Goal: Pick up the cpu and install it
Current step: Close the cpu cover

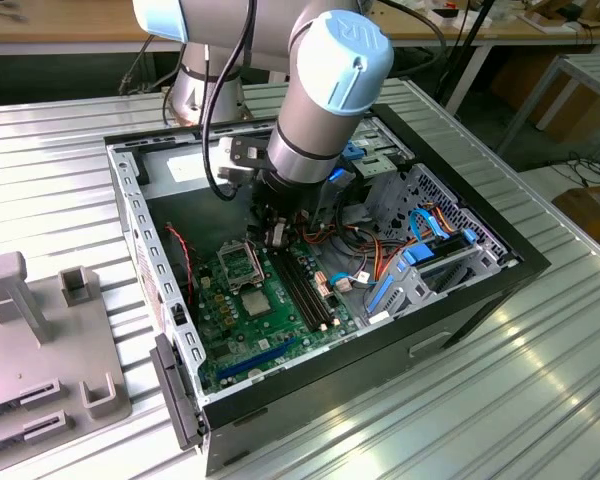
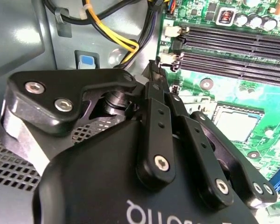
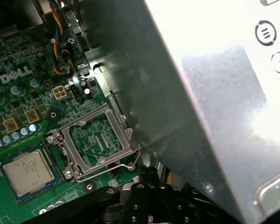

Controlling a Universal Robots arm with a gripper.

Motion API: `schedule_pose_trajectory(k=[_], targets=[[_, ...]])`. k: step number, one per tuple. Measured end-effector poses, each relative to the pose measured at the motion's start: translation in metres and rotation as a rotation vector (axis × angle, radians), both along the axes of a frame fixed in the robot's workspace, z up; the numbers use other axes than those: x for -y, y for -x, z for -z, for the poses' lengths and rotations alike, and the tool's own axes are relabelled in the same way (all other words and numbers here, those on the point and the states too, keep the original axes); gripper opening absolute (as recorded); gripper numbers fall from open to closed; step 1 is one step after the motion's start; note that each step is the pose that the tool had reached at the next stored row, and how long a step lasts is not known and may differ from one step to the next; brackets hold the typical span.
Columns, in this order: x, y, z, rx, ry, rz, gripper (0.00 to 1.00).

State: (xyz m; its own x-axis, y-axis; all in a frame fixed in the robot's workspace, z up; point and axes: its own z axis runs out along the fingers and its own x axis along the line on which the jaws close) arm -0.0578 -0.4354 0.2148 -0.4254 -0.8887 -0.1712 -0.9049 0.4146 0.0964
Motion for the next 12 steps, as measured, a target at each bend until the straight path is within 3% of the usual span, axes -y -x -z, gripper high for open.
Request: schedule_pose_trajectory(k=[1,2,3,5,9,12], targets=[[0.0021,0.0,0.0,0.0005,-0.0081,0.0,0.11],[0.0037,0.0001,0.0,0.0009,-0.0217,0.0,0.11],[0.0055,0.0,0.0,0.0015,-0.0427,0.0,0.11],[0.0086,0.0,-0.0001,0.0021,-0.0728,0.0,0.11],[0.0127,0.0001,0.0001,0.0022,-0.0758,0.0,0.11],[0.0129,0.0,0.0004,0.0022,-0.0757,0.0,0.11]])
